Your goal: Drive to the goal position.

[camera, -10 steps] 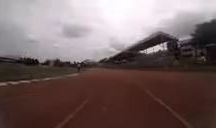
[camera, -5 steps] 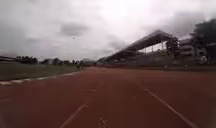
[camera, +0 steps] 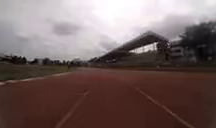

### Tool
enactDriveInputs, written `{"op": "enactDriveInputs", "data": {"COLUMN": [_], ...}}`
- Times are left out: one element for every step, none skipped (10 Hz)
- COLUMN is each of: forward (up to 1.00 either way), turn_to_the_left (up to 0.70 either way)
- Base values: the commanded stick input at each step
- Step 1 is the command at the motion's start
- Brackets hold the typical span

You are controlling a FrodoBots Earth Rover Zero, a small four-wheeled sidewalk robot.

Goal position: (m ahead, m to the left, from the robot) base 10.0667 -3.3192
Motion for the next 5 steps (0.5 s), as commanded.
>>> {"op": "enactDriveInputs", "data": {"forward": [0.70, 0.70, 0.70, 0.70, 0.70], "turn_to_the_left": [0.00, 0.00, 0.00, 0.00, 0.00]}}
